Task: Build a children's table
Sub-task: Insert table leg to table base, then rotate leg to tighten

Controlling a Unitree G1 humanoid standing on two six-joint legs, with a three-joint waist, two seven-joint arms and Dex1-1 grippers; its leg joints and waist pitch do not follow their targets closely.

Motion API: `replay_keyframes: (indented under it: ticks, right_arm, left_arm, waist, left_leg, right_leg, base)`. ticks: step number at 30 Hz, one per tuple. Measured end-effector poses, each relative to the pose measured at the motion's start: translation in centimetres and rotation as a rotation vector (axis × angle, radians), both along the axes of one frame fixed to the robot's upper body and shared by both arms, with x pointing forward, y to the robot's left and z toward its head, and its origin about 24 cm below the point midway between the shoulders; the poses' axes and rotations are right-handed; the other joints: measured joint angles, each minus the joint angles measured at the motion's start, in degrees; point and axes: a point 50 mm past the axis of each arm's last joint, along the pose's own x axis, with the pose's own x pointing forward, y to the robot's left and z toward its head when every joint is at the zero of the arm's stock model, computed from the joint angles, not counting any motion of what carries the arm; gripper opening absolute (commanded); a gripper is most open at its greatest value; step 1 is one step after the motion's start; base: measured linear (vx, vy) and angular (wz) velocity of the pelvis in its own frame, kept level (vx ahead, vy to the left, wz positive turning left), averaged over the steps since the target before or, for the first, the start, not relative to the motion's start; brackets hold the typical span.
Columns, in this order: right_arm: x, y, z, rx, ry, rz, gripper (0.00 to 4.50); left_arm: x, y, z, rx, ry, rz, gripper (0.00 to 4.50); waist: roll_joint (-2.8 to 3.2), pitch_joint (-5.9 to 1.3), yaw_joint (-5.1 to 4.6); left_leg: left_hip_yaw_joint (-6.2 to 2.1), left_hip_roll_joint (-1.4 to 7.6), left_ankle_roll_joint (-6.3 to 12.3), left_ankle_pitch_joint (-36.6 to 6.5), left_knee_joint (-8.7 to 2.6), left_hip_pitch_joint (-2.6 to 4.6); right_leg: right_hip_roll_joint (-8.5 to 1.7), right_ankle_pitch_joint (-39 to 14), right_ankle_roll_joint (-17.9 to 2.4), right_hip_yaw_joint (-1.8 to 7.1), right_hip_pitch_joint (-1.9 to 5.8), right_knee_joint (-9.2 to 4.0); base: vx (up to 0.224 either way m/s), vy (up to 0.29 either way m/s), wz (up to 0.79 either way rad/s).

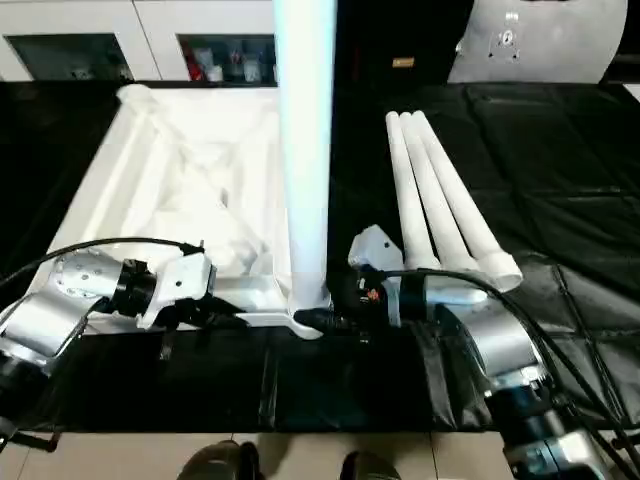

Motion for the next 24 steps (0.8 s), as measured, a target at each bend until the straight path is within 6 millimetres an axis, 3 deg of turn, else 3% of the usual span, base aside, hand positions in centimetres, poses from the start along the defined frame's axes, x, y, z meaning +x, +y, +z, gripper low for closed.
replay_keyframes:
  ticks: [5, 16, 20, 21, 24]
  right_arm:
    - [-0.09, 0.14, -0.11, 0.001, 0.017, 0.032, 3.75]
    - [-0.07, 0.53, -0.3, -0.016, 0.043, 0.099, 2.94]
    - [-0.06, 0.55, -0.33, -0.017, 0.04, 0.1, 2.94]
    - [-0.06, 0.57, -0.35, -0.016, 0.04, 0.1, 3.45]
    - [-0.03, 0.55, -0.35, -0.014, 0.042, 0.094, 3.64]
  left_arm:
    - [0.02, 0.04, -0.21, 0.002, 0.004, -0.014, 0.0]
    - [0.27, 0.08, -0.27, 0.017, -0.001, -0.045, 0.0]
    - [0.29, 0.14, -0.34, 0.018, -0.005, -0.048, 0.0]
    - [0.3, 0.18, -0.37, 0.018, -0.004, -0.047, 0.0]
    - [0.29, 0.19, -0.4, 0.019, -0.002, -0.048, 0.0]
  waist:
    - [0.53, -0.34, 0.09]
    - [0.94, -0.6, 0.59]
    - [0.99, -0.63, 0.58]
    - [1.0, -0.64, 0.57]
    - [1.03, -0.66, 0.59]
  left_leg:
    - [0.0, 0.02, 0.09, 0.0, 0.05, -0.04]
    - [-0.06, 0.22, 0.07, 0.0, 0.3, -0.22]
    - [-0.06, 0.25, 0.07, 0.1, 0.31, -0.23]
    - [-0.06, 0.26, 0.07, 0.1, 0.32, -0.23]
    - [-0.06, 0.27, 0.06, 0.1, 0.32, -0.25]
  right_leg:
    - [0.0, 0.0, 0.0, -0.05, 0.0, 0.03]
    - [0.0, 0.0, 0.0, -0.33, 0.01, 0.08]
    - [0.0, 0.0, 0.0, -0.37, 0.01, 0.09]
    - [0.0, 0.0, 0.0, -0.37, 0.02, 0.09]
    - [0.0, 0.0, 0.0, -0.39, 0.02, 0.09]
  base:
    - [0.0, 0.0, 0.0]
    - [0.0, 0.0, 0.0]
    - [0.0, 0.0, 0.0]
    - [0.0, 0.0, 0.0]
    - [0.0, 0.0, 0.0]
